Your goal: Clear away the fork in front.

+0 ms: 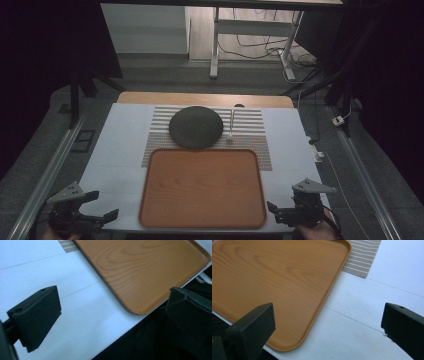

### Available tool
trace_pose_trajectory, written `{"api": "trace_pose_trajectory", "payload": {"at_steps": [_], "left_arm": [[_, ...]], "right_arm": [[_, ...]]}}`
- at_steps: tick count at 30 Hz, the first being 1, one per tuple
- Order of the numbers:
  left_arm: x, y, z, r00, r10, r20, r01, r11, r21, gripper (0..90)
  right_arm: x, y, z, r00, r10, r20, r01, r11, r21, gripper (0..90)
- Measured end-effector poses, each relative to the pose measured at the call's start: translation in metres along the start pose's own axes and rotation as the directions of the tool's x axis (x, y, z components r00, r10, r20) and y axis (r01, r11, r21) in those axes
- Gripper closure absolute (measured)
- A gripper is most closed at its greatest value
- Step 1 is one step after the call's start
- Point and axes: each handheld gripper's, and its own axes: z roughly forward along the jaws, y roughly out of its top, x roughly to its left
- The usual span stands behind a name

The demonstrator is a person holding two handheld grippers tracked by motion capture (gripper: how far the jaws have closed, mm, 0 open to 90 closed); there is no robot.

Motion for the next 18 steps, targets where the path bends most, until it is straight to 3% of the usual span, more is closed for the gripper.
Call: {"api": "trace_pose_trajectory", "payload": {"at_steps": [10,18], "left_arm": [[0.005,0.0002,0.0003,0.9988,-0.023,0.044,0.023,0.9997,0.003,0.0],[0.0045,0.0021,0.0027,0.9982,-0.006,0.059,0.005,0.9999,0.016,0.0]], "right_arm": [[0.0021,0.0005,0.0009,0.9998,-0.017,-0.005,0.017,0.9998,0.01,0.0],[0.0004,-0.0001,0.0012,0.9998,-0.005,-0.02,0.006,0.9997,0.023,0.0]]}}
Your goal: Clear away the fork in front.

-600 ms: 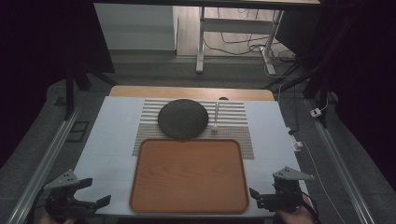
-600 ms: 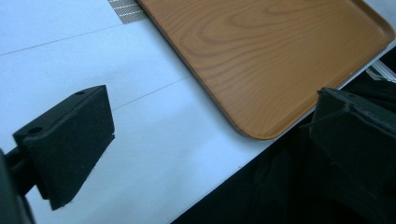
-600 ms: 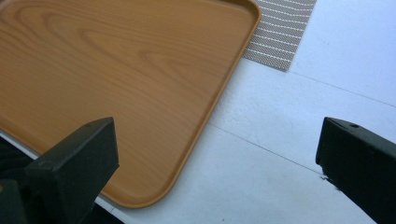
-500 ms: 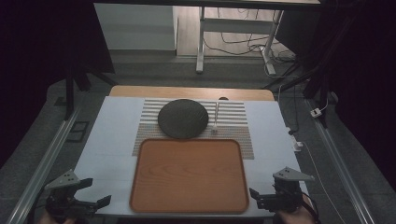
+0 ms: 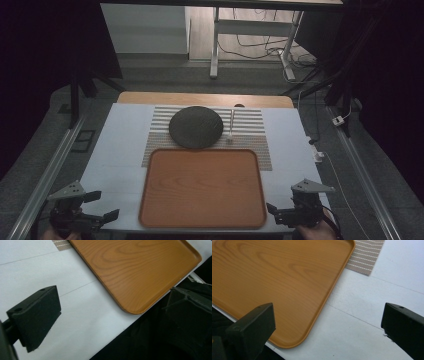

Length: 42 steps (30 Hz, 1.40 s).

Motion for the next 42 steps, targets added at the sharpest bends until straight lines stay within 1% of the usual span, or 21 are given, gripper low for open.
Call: {"api": "trace_pose_trajectory", "payload": {"at_steps": [3,7,11,13,17,21,25,27,28,34,38,40,42], "left_arm": [[-0.001,0.001,0.001,0.9999,0.01,0.003,-0.01,0.9999,0.007,0.0],[-0.001,0.001,0.002,0.9999,0.016,0.003,-0.016,0.9998,0.01,0.0],[-0.001,0.001,0.002,0.9999,0.015,0.003,-0.015,0.9998,0.01,0.0],[-0.001,0.001,0.002,0.9999,0.016,0.002,-0.016,0.9998,0.01,0.0],[-0.001,0.001,0.002,0.9999,0.015,0.001,-0.015,0.9999,0.009,0.0],[-0.001,0.001,0.001,0.9999,0.011,0.001,-0.011,0.9999,0.007,0.0],[0.0,0.001,0.001,1.0,0.01,0.001,-0.01,0.9999,0.007,0.0],[-0.001,0.001,0.001,0.9999,0.01,-0.001,-0.01,0.9999,0.007,0.0],[-0.001,0.001,0.002,0.9999,0.011,0.0,-0.011,0.9999,0.008,0.0],[-0.001,0.001,0.002,0.9999,0.011,-0.001,-0.011,0.9999,0.01,0.0],[-0.001,0.001,0.001,0.9999,0.011,-0.001,-0.011,0.9999,0.01,0.0],[-0.001,0.001,0.002,0.9999,0.012,-0.002,-0.012,0.9999,0.011,0.0],[-0.001,0.001,0.002,0.9999,0.012,-0.002,-0.012,0.9998,0.013,0.0]], "right_arm": [[0.0,0.0,0.001,0.9999,-0.007,-0.009,0.007,0.9999,0.013,0.0],[0.002,0.0,0.001,0.9998,-0.02,-0.009,0.02,0.9996,0.018,0.0],[0.005,0.001,0.002,0.9986,-0.052,-0.01,0.052,0.9982,0.029,0.0],[0.006,0.001,0.002,0.9982,-0.058,-0.012,0.058,0.9978,0.03,0.0],[0.011,0.003,0.003,0.9956,-0.088,-0.032,0.088,0.996,0.011,0.0],[0.014,0.004,0.004,0.9934,-0.11,-0.035,0.11,0.9939,0.008,0.0],[0.015,0.005,0.006,0.9918,-0.12,-0.043,0.121,0.9927,0.008,0.0],[0.018,0.007,0.009,0.9895,-0.13,-0.062,0.131,0.9913,0.007,0.0],[0.018,0.007,0.009,0.9895,-0.13,-0.062,0.131,0.9913,0.007,0.0],[0.027,0.01,0.015,0.9804,-0.166,-0.107,0.169,0.9855,0.019,0.0],[0.034,0.013,0.021,0.9707,-0.208,-0.121,0.213,0.9766,0.03,0.0],[0.038,0.014,0.024,0.9668,-0.219,-0.132,0.224,0.9742,0.024,0.0],[0.042,0.015,0.028,0.9607,-0.237,-0.144,0.242,0.9701,0.017,0.0]]}}
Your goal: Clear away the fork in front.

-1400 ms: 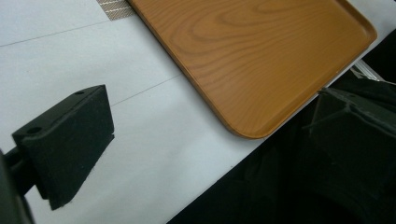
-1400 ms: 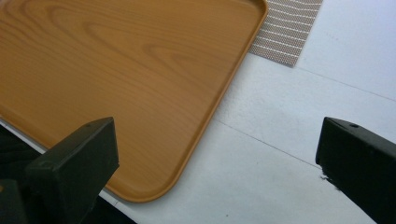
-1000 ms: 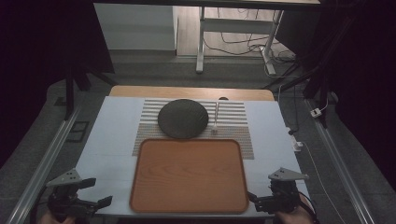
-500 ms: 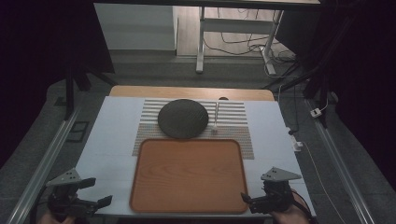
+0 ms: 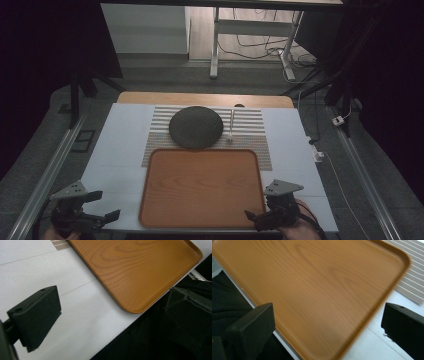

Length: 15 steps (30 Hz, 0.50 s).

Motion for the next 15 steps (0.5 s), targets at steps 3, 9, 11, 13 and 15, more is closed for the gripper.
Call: {"api": "trace_pose_trajectory", "payload": {"at_steps": [3,9,11,13,15], "left_arm": [[0.0,0.0,0.0,1.0,0.0,0.0,0.0,1.0,0.001,0.0],[0.0,0.0,0.0,1.0,-0.001,-0.002,0.001,1.0,0.002,0.0],[0.0,0.0,0.0,1.0,-0.001,-0.003,0.001,1.0,0.003,0.0],[0.0,0.0,0.0,1.0,-0.002,-0.003,0.002,1.0,0.003,0.0],[0.0,0.0,0.0,1.0,-0.002,-0.004,0.002,1.0,0.004,0.0]], "right_arm": [[0.004,0.004,0.007,0.9997,-0.022,-0.013,0.022,0.9997,0.01,0.0],[0.011,0.013,0.02,0.9961,-0.085,-0.024,0.086,0.9962,0.013,0.0],[0.013,0.016,0.024,0.9941,-0.107,-0.018,0.107,0.9941,0.02,0.0],[0.013,0.018,0.026,0.9927,-0.119,-0.019,0.119,0.9925,0.026,0.0],[0.015,0.022,0.031,0.9905,-0.136,-0.021,0.136,0.9901,0.033,0.0]]}}
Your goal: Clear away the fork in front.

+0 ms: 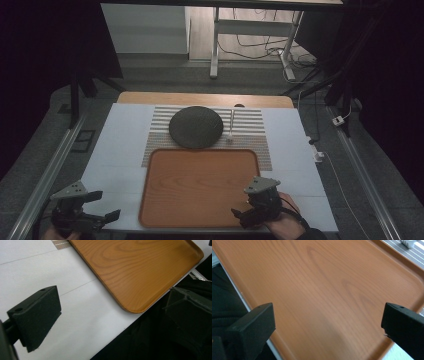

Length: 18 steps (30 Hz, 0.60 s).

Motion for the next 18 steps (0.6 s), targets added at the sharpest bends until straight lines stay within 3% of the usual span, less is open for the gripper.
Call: {"api": "trace_pose_trajectory", "payload": {"at_steps": [5,18], "left_arm": [[0.0,0.0,0.0,1.0,0.0,-0.001,0.0,1.0,0.001,0.0],[0.0,0.0,0.0,1.0,0.001,-0.003,-0.001,1.0,0.006,0.0]], "right_arm": [[0.0,0.011,0.015,0.9994,-0.033,0.012,0.032,0.9991,0.026,0.0],[-0.011,0.03,0.038,0.9951,-0.062,0.077,0.058,0.997,0.051,0.0]]}}
